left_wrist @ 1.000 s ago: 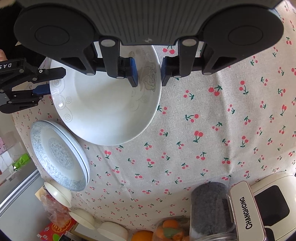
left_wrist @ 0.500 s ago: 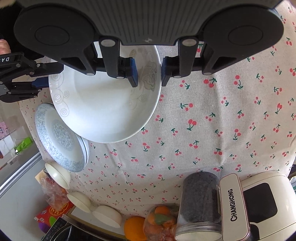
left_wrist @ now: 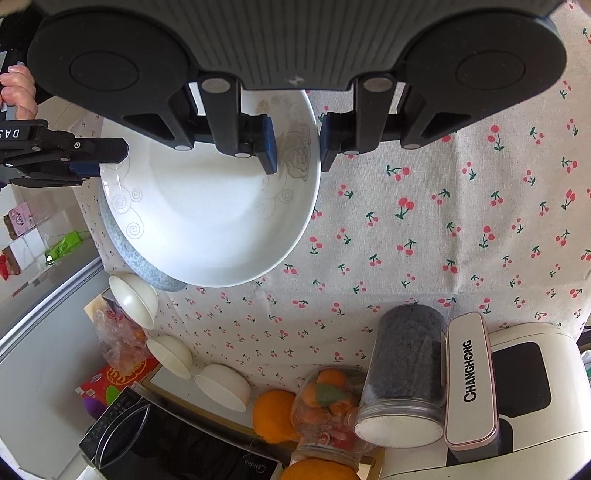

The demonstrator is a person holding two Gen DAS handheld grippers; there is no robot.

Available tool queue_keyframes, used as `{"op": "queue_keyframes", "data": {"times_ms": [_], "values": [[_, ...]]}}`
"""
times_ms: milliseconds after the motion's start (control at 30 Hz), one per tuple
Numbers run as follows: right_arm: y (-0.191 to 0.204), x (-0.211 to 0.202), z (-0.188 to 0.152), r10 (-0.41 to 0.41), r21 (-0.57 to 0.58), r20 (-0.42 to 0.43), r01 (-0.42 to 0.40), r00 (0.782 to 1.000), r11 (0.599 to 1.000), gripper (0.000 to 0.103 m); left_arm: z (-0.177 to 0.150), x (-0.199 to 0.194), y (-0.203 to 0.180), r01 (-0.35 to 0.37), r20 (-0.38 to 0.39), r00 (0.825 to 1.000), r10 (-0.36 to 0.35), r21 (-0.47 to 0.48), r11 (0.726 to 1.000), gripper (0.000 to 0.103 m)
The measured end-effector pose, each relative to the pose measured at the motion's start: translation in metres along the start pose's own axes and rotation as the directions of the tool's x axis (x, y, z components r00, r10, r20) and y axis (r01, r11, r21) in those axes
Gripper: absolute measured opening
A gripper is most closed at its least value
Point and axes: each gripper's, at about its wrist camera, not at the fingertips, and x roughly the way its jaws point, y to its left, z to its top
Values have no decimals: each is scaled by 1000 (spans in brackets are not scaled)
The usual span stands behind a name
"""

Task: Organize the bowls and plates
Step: 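Lift the white plate with the left tool while the right tool grips its rim, then carry the white plate with both tools onto the blue-patterned plate stack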

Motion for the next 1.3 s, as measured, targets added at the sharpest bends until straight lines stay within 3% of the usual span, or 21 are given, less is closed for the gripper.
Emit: {"op": "queue_keyframes", "data": {"times_ms": [667, 1300], "values": [[-43, -31, 18, -70, 127, 81, 60, 994, 990, 31, 25, 28, -42, 28, 9, 1000, -28, 7, 1000, 18], [-89, -53, 23, -162, 226, 72, 142, 984, 964, 31, 43, 62, -85, 30, -37, 999, -28, 62, 998, 18]]}}
